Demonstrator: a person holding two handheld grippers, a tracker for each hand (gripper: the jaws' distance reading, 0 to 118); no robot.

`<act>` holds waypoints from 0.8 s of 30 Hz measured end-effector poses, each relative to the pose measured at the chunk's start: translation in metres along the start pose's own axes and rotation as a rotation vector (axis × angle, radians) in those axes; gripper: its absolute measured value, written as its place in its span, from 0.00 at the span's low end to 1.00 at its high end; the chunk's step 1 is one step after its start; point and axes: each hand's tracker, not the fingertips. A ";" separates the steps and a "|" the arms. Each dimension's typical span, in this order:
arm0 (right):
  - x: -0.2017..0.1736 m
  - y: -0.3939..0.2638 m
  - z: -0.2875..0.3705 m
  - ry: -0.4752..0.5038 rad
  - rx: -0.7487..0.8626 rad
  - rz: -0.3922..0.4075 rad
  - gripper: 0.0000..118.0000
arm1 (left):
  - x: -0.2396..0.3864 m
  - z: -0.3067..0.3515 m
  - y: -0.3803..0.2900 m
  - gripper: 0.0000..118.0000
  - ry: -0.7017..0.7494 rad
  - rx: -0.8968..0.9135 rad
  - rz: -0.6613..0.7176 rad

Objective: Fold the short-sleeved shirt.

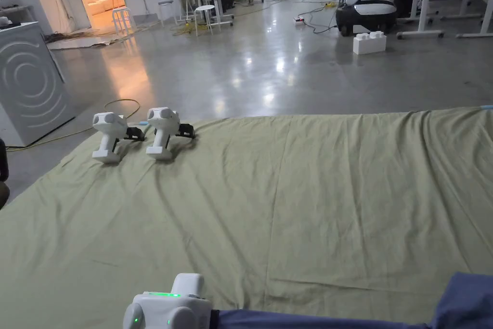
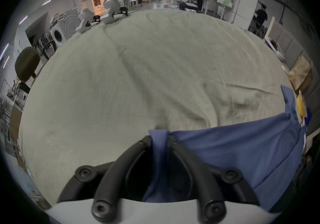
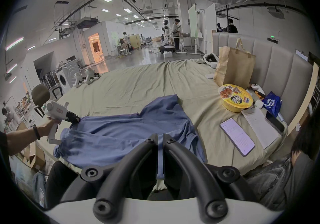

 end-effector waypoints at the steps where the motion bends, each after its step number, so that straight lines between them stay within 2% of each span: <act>1: -0.001 0.002 -0.004 0.012 -0.007 -0.008 0.05 | 0.003 -0.002 0.001 0.11 -0.001 -0.006 -0.006; 6: 0.010 0.025 -0.039 0.042 -0.010 -0.012 0.05 | -0.004 -0.016 0.006 0.11 -0.011 -0.075 0.040; 7: 0.015 0.036 -0.054 0.048 -0.045 0.001 0.07 | -0.004 -0.016 0.009 0.11 -0.012 -0.088 0.051; 8: 0.021 0.045 -0.071 0.037 -0.096 0.006 0.12 | -0.004 -0.016 0.010 0.11 -0.018 -0.105 0.054; 9: 0.024 0.056 -0.093 0.025 -0.144 0.008 0.27 | -0.006 -0.017 0.011 0.11 -0.020 -0.113 0.056; 10: 0.032 0.062 -0.115 0.041 -0.172 0.010 0.55 | -0.006 -0.016 0.013 0.11 -0.026 -0.124 0.065; 11: 0.041 0.067 -0.137 0.044 -0.194 0.002 0.69 | -0.008 -0.017 0.014 0.11 -0.033 -0.133 0.081; 12: 0.051 0.071 -0.162 0.045 -0.227 -0.013 0.72 | -0.011 -0.017 0.015 0.11 -0.034 -0.136 0.090; 17: 0.093 0.076 -0.281 0.001 -0.469 -0.121 0.72 | -0.014 -0.017 0.018 0.10 -0.048 -0.153 0.122; 18: 0.094 0.074 -0.296 -0.025 -0.480 -0.112 0.72 | -0.013 -0.017 0.019 0.10 -0.048 -0.155 0.116; 22: 0.080 0.065 -0.340 -0.062 -0.578 0.072 0.72 | -0.009 -0.013 0.018 0.10 -0.049 -0.158 0.093; 24: 0.070 0.060 -0.343 -0.093 -0.577 0.101 0.70 | -0.009 -0.011 0.016 0.10 -0.055 -0.156 0.098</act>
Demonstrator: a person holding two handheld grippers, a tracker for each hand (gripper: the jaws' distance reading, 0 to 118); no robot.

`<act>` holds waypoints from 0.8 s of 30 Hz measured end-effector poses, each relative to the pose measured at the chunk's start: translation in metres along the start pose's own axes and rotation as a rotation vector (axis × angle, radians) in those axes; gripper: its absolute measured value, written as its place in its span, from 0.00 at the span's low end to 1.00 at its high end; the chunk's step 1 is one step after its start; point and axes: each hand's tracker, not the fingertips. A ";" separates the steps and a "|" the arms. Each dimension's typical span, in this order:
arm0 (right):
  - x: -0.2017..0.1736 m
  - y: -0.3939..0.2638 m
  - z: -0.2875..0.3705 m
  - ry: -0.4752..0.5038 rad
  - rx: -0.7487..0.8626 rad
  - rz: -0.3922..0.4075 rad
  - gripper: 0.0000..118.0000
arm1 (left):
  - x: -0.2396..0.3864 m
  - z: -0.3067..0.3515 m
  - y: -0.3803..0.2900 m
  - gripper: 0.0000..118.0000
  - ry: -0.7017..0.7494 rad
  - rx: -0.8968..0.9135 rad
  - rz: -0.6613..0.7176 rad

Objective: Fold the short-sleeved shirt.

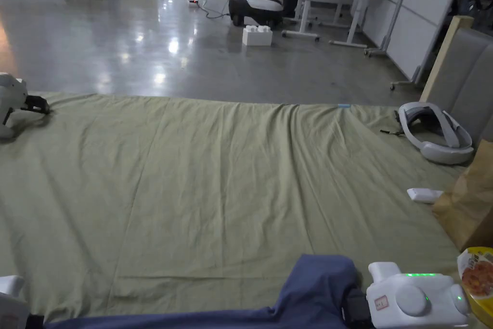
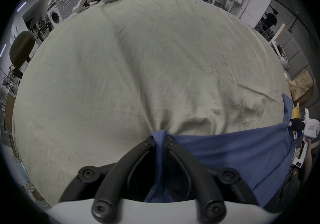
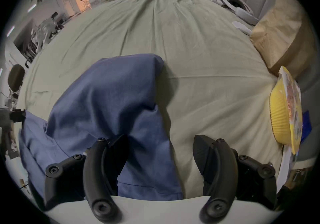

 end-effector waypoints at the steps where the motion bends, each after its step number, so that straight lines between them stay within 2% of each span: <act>1: -0.002 -0.002 0.004 -0.015 0.006 -0.013 0.56 | 0.001 0.001 -0.001 0.10 -0.002 0.003 -0.001; 3: -0.007 -0.006 0.016 -0.015 0.060 -0.003 0.04 | 0.006 0.004 -0.005 0.10 0.005 0.015 -0.024; 5: -0.008 -0.011 0.021 0.057 0.058 -0.011 0.03 | 0.016 0.007 -0.011 0.10 0.047 0.041 -0.115; 7: -0.004 -0.016 0.023 0.110 0.014 -0.068 0.03 | 0.018 0.018 -0.009 0.08 0.043 0.037 -0.118; 11: 0.002 -0.042 0.074 0.123 0.169 -0.052 0.03 | -0.009 0.077 -0.026 0.07 -0.115 0.202 -0.042; 14: 0.010 -0.077 0.127 0.174 0.259 -0.085 0.03 | -0.025 0.128 -0.065 0.07 -0.088 0.255 -0.080; 18: 0.015 -0.147 0.183 0.148 0.326 -0.105 0.03 | -0.049 0.167 -0.137 0.07 -0.152 0.283 -0.026; 21: 0.013 -0.193 0.196 0.168 0.315 -0.132 0.03 | -0.057 0.171 -0.184 0.07 -0.205 0.245 0.004; 23: 0.010 -0.219 0.196 0.163 0.306 -0.139 0.03 | -0.064 0.167 -0.206 0.07 -0.294 0.234 0.079; 24: 0.008 -0.227 0.192 0.158 0.293 -0.138 0.03 | -0.068 0.161 -0.214 0.07 -0.287 0.210 0.113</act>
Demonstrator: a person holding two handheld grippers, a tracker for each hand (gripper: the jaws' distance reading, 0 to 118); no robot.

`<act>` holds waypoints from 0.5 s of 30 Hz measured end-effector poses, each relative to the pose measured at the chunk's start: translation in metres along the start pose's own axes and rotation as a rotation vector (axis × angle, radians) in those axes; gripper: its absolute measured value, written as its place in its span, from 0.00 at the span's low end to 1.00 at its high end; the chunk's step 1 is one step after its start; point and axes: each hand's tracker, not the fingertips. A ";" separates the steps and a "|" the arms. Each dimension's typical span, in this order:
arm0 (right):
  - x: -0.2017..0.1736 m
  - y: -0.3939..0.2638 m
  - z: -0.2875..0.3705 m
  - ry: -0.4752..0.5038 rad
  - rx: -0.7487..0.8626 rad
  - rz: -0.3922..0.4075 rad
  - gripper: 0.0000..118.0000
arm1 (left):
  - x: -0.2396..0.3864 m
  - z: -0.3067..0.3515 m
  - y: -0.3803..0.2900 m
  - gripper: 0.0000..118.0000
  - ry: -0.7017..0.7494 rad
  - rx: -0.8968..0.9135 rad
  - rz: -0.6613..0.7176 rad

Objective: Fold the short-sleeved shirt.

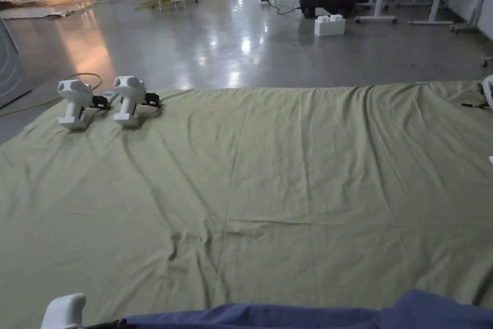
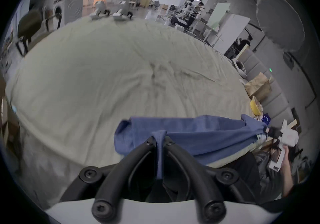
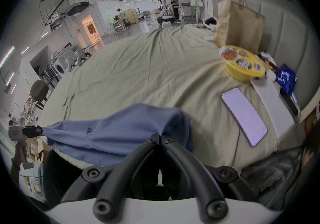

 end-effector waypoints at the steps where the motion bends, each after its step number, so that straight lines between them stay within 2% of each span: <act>1: 0.000 -0.006 -0.004 -0.005 -0.026 -0.011 0.03 | -0.005 -0.002 -0.008 0.07 0.011 0.018 -0.013; 7: 0.001 -0.033 -0.020 -0.025 -0.079 -0.020 0.04 | -0.015 -0.015 -0.030 0.08 0.021 -0.016 0.032; 8: 0.002 -0.033 -0.023 -0.035 -0.081 -0.010 0.11 | -0.016 -0.015 -0.032 0.19 0.020 0.004 0.023; 9: 0.003 -0.032 -0.025 -0.043 -0.073 -0.009 0.28 | -0.016 -0.014 -0.033 0.46 0.015 0.027 0.022; 10: 0.003 -0.032 -0.025 -0.049 -0.064 -0.014 0.55 | -0.016 -0.012 -0.032 0.82 0.009 0.032 0.020; 11: 0.004 -0.031 -0.024 -0.051 -0.060 -0.022 0.64 | -0.017 -0.012 -0.031 0.88 -0.002 0.032 0.020; 13: 0.004 -0.028 -0.014 -0.048 -0.019 -0.031 0.66 | -0.012 0.006 -0.028 0.88 -0.021 0.112 -0.009; 15: -0.001 -0.021 0.002 -0.047 0.031 0.005 0.66 | -0.002 0.029 -0.022 0.88 -0.015 0.161 -0.036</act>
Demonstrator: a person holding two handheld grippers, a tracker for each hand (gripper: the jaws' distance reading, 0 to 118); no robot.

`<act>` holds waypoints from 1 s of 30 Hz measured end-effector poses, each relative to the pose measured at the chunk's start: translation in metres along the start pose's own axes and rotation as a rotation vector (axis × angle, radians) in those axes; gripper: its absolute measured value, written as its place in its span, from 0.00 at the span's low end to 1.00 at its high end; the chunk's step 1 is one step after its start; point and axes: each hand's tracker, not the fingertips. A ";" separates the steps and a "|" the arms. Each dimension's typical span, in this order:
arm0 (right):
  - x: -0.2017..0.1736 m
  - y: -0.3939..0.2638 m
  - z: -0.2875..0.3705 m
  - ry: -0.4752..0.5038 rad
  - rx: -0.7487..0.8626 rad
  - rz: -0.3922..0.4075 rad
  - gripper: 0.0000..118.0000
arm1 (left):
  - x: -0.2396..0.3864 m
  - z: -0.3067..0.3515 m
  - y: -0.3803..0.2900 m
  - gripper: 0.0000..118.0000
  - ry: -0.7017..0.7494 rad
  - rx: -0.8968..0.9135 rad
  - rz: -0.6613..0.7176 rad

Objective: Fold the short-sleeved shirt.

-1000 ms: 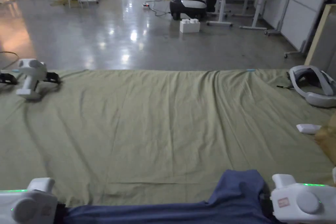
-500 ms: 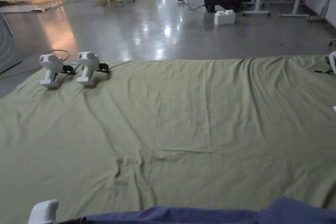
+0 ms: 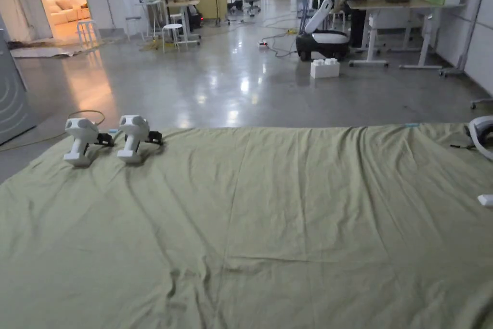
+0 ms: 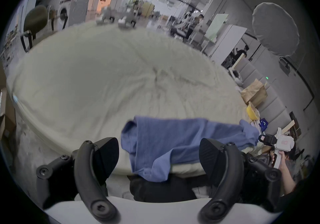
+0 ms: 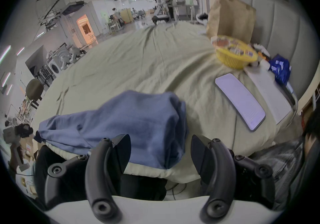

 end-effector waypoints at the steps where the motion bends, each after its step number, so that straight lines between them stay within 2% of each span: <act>1: -0.001 0.004 0.009 0.004 0.043 0.017 0.67 | 0.008 0.015 0.006 0.88 0.009 0.069 -0.033; 6: -0.027 0.038 0.076 0.062 0.306 0.066 0.69 | 0.069 0.101 0.041 0.88 0.059 0.346 -0.152; 10: -0.061 0.063 0.139 0.101 0.555 0.072 0.69 | 0.128 0.161 0.051 0.88 0.137 0.647 -0.337; 13: -0.085 0.067 0.170 0.136 0.677 0.115 0.69 | 0.161 0.180 0.041 0.88 0.260 0.771 -0.464; 15: -0.099 0.064 0.184 0.149 0.737 0.148 0.69 | 0.174 0.183 0.035 0.88 0.363 0.819 -0.462; 17: -0.110 0.062 0.193 0.135 0.769 0.179 0.69 | 0.182 0.188 0.032 0.88 0.326 0.807 -0.473; 19: -0.119 0.060 0.198 0.125 0.793 0.206 0.68 | 0.188 0.193 0.034 0.85 0.229 0.795 -0.482; 20: -0.122 0.059 0.200 0.116 0.802 0.215 0.65 | 0.190 0.195 0.033 0.81 0.204 0.797 -0.479; 21: -0.126 0.058 0.201 0.090 0.812 0.227 0.57 | 0.193 0.197 0.033 0.68 0.176 0.782 -0.484; 23: -0.133 0.055 0.200 0.042 0.822 0.242 0.04 | 0.195 0.196 0.034 0.02 0.187 0.780 -0.492; 25: -0.136 0.052 0.199 0.049 0.803 0.259 0.02 | 0.198 0.194 0.030 0.01 0.200 0.811 -0.488; 27: -0.137 0.052 0.201 0.090 0.801 0.259 0.02 | 0.196 0.194 0.033 0.01 0.108 0.769 -0.457; 30: -0.148 0.048 0.200 0.077 0.821 0.311 0.02 | 0.198 0.192 0.031 0.01 0.126 0.779 -0.465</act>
